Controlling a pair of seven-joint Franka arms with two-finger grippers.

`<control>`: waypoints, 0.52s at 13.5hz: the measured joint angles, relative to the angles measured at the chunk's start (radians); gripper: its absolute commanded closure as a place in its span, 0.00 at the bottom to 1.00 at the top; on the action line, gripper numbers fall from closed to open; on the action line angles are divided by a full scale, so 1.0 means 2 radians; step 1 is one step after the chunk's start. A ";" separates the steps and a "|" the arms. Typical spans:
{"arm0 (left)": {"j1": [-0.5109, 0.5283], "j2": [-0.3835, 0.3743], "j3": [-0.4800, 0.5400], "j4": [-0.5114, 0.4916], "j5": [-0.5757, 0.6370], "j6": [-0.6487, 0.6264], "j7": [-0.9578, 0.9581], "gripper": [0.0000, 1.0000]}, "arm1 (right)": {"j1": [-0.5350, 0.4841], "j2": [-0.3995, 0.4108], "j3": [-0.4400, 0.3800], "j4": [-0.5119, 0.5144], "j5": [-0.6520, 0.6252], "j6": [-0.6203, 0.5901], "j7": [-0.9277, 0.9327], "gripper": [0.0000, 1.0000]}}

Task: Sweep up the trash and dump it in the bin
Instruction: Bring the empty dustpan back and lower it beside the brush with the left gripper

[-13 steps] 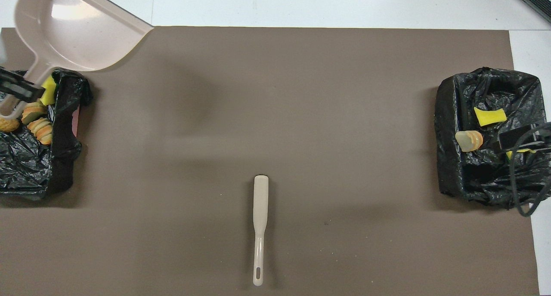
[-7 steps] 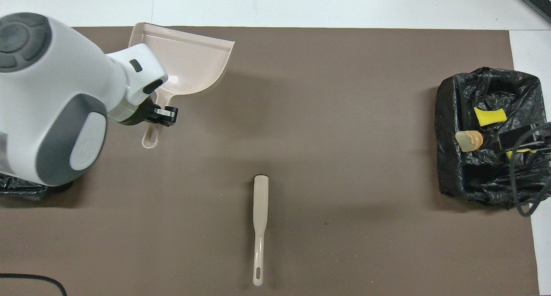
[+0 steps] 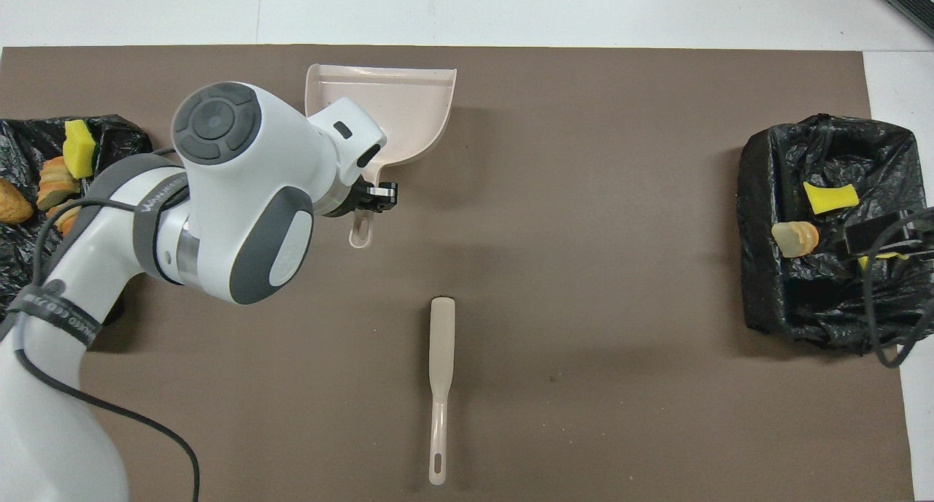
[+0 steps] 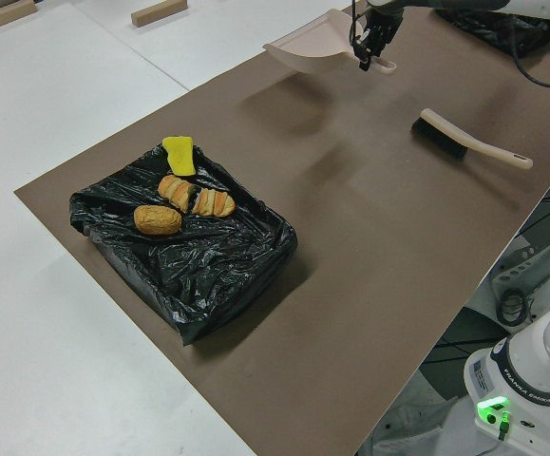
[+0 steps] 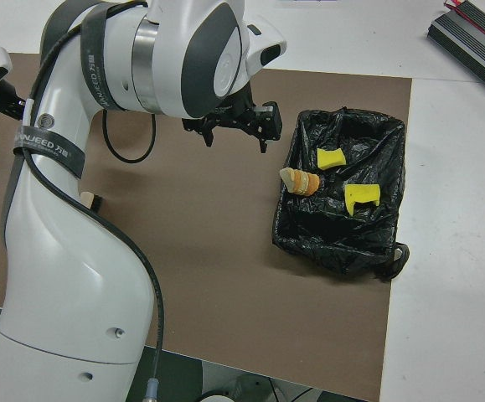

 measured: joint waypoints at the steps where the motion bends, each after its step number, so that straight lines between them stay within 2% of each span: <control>1: -0.010 0.006 0.000 -0.001 -0.003 0.008 -0.007 1.00 | 0.000 0.000 0.000 0.000 0.000 0.000 0.000 0.00; 7: -0.071 0.035 0.000 -0.027 -0.009 0.087 -0.086 1.00 | 0.000 0.000 0.000 0.000 0.000 0.000 0.000 0.00</control>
